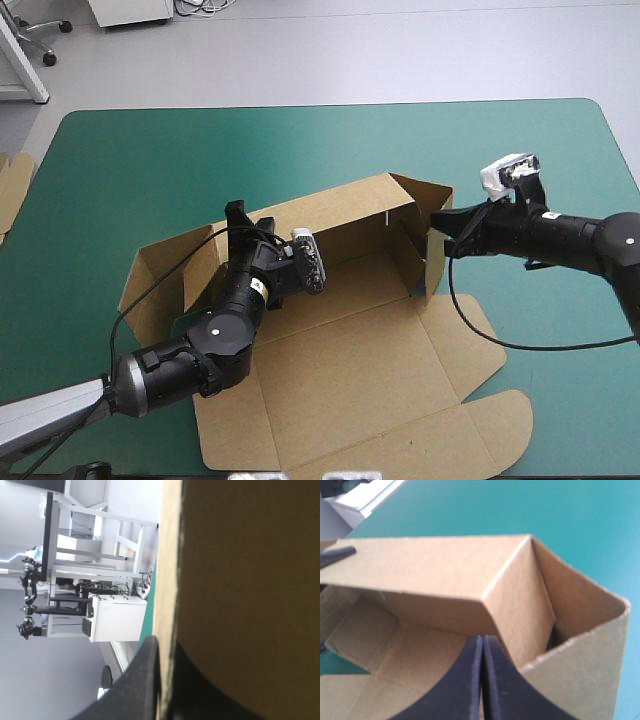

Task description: Fold the box

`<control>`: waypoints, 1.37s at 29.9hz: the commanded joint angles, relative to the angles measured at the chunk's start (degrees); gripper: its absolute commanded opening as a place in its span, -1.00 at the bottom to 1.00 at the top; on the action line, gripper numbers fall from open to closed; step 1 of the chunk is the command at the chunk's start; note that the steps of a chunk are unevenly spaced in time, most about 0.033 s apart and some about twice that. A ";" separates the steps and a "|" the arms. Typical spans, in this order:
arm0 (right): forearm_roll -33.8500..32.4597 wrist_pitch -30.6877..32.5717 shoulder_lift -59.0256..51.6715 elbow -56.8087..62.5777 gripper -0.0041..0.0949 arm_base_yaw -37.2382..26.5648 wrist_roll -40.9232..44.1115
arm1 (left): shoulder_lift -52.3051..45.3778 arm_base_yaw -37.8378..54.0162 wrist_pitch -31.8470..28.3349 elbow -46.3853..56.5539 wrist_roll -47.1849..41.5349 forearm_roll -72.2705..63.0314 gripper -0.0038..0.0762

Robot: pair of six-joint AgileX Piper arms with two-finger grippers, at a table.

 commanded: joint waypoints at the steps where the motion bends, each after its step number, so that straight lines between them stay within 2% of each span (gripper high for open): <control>1: -0.88 -4.38 -0.92 -6.17 -0.98 0.01 5.33 | -1.43 -0.17 -0.45 -1.89 -1.69 1.10 -0.94; 7: -2.77 -4.43 7.62 -15.62 -0.98 -1.52 11.20 | -1.43 -0.17 -0.45 -1.89 -1.69 0.95 -0.94; 12: -4.01 1.03 17.35 -24.74 -0.98 -3.46 16.36 | -1.43 -0.17 -0.45 -1.89 -1.69 0.95 -0.94; 19: -4.29 7.00 26.86 -33.44 -0.98 -3.71 18.55 | -1.43 -0.17 -0.45 -1.89 -1.69 0.81 -0.94; 25: -8.34 11.56 28.52 -33.12 -0.98 -3.71 20.50 | -1.43 -0.17 -0.45 -1.89 -1.69 0.81 -0.94; 32: -8.31 15.58 27.52 -30.59 -0.98 -3.60 20.30 | -1.43 -0.17 -0.45 -1.89 -1.88 0.91 -0.94; 41: -7.97 15.71 25.58 -23.76 -0.98 -3.51 17.56 | -1.43 -0.17 -0.45 -1.89 -1.88 0.91 -0.94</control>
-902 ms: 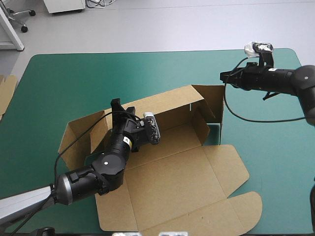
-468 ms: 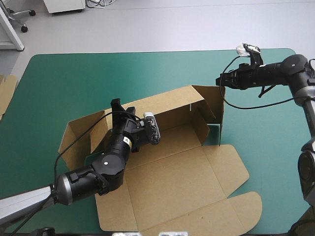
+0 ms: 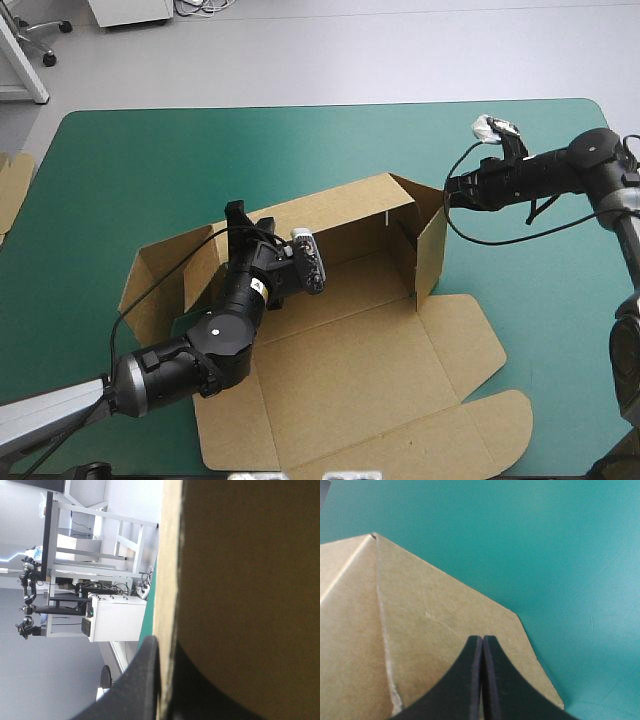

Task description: Fold the box

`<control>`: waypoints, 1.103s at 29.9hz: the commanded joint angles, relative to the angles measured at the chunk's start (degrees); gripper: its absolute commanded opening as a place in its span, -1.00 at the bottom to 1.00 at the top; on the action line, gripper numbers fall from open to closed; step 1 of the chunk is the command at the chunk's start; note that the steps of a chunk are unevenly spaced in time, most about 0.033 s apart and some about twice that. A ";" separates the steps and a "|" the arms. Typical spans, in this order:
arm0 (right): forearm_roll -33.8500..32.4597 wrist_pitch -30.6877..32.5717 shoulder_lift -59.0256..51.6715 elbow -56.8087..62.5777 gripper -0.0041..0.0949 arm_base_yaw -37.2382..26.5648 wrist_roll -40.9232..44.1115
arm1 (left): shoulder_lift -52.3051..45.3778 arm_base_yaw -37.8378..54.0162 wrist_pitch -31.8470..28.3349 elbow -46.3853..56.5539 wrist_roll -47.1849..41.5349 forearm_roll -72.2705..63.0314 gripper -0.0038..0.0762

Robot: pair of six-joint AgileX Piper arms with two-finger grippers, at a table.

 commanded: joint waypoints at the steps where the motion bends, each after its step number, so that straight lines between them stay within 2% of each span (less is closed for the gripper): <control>1: 3.60 0.07 -3.53 1.34 -0.98 -0.13 -2.32 | -1.43 -0.17 -0.35 -1.87 -1.63 0.98 -0.94; 11: 10.02 -3.26 -7.28 11.02 -0.98 -0.13 -15.20 | -1.43 -0.17 -0.47 -1.87 -1.63 0.98 -0.94; 22: 8.30 -2.47 -9.20 11.05 -0.98 3.07 -15.46 | -1.43 -0.17 -0.47 -1.87 -1.63 0.98 -0.94; 26: 5.30 -4.66 -10.34 11.29 -0.96 4.54 -14.65 | -1.43 -0.17 -0.47 -1.87 -2.40 0.87 -0.94; 33: 4.95 -8.14 -12.83 14.13 -0.96 5.06 -15.42 | -1.43 -0.17 -0.91 -1.87 -3.09 0.98 -0.94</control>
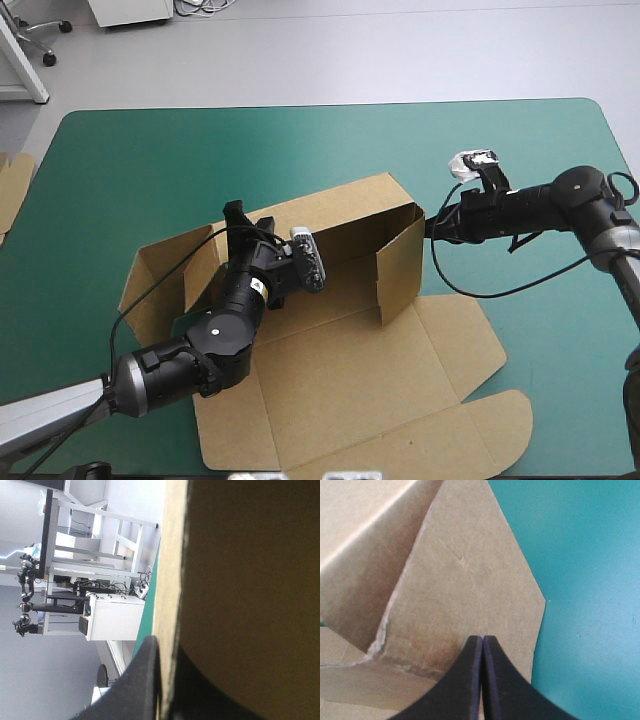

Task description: Fold the box

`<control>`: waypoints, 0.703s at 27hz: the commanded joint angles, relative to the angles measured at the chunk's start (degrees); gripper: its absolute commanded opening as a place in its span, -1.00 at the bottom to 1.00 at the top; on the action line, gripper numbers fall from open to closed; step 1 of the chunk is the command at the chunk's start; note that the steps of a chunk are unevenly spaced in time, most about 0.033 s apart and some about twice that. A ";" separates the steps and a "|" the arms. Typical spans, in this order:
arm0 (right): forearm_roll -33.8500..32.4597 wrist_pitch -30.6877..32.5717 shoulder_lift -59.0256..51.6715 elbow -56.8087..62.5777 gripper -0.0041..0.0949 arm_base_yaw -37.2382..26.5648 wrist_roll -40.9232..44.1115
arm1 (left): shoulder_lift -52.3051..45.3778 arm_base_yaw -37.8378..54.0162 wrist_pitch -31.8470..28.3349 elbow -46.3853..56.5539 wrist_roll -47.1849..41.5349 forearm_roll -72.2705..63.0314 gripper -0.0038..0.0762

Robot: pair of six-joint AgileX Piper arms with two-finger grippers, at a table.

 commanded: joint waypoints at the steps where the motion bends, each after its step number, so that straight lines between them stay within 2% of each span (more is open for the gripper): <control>1: 2.52 -0.70 -3.79 -0.18 -0.96 0.23 -1.55 | -1.43 -0.17 -0.91 -1.87 -1.82 0.98 -0.94; 8: 3.27 0.15 -4.66 -0.03 -0.82 0.23 -3.37 | -1.43 -0.17 -1.00 -1.87 -1.82 0.86 -0.94; 16: 3.61 2.60 -5.01 -0.03 -0.23 0.36 -3.02 | -1.43 -0.17 -1.00 -1.87 -1.82 0.98 -0.94; 19: 4.02 4.42 -5.01 0.01 -0.13 0.36 -2.65 | -1.43 -0.17 -1.00 -1.87 -1.82 0.98 -0.94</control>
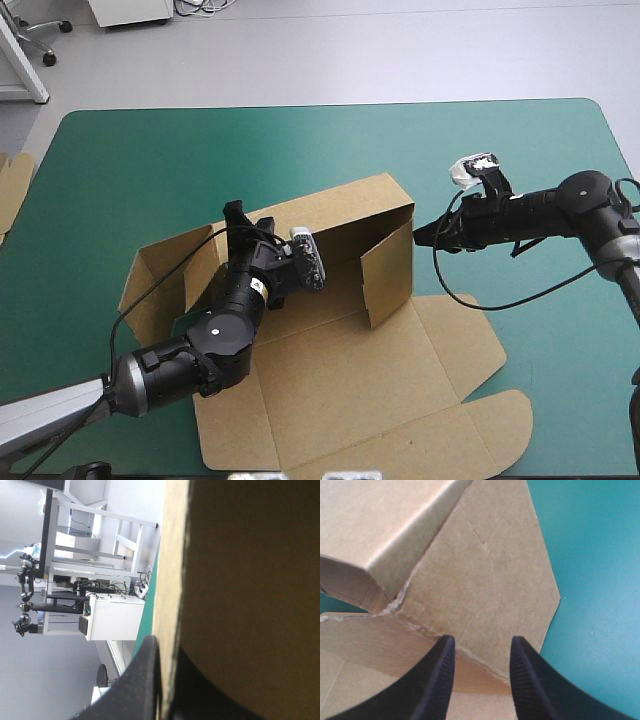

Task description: Fold the box

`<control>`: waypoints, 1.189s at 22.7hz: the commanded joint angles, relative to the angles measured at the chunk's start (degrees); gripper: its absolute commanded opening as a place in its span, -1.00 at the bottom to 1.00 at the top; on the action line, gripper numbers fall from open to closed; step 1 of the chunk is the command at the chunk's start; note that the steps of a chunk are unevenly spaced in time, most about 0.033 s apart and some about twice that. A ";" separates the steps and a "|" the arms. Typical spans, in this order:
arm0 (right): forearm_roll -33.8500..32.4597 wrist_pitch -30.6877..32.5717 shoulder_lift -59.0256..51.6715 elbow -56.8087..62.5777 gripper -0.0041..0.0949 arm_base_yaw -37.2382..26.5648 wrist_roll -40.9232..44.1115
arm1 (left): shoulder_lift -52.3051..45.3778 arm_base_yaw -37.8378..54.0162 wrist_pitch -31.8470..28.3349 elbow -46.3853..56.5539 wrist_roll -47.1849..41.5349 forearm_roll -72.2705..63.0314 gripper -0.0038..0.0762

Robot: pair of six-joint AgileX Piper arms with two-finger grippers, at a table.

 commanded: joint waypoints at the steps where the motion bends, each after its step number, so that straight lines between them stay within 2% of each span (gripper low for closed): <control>1: 3.62 2.35 -2.35 -1.27 -0.13 0.36 -0.18 | -1.43 -0.24 -0.95 -1.87 -1.82 0.98 -0.94; 5: 3.73 3.94 -2.35 -1.27 -0.09 0.36 -0.18 | -1.43 -0.24 -0.95 -1.87 -1.82 0.98 -0.94; 7: 3.88 3.94 -2.35 -1.27 0.02 1.20 -0.18 | -1.43 -0.24 -0.95 -1.87 -1.72 0.98 -0.94; 9: 2.48 1.09 -2.35 -1.27 0.10 2.70 -0.99 | -1.43 -0.24 -0.95 -1.87 -1.86 0.98 -0.94; 14: 1.25 -1.53 -2.35 -1.27 0.10 5.24 -0.99 | -1.43 -0.24 -0.95 -1.87 -1.86 0.98 -0.94; 27: -0.12 -7.65 -2.35 -1.27 0.10 6.04 -0.99 | -1.43 -0.24 -0.95 -1.87 -2.10 0.79 -0.94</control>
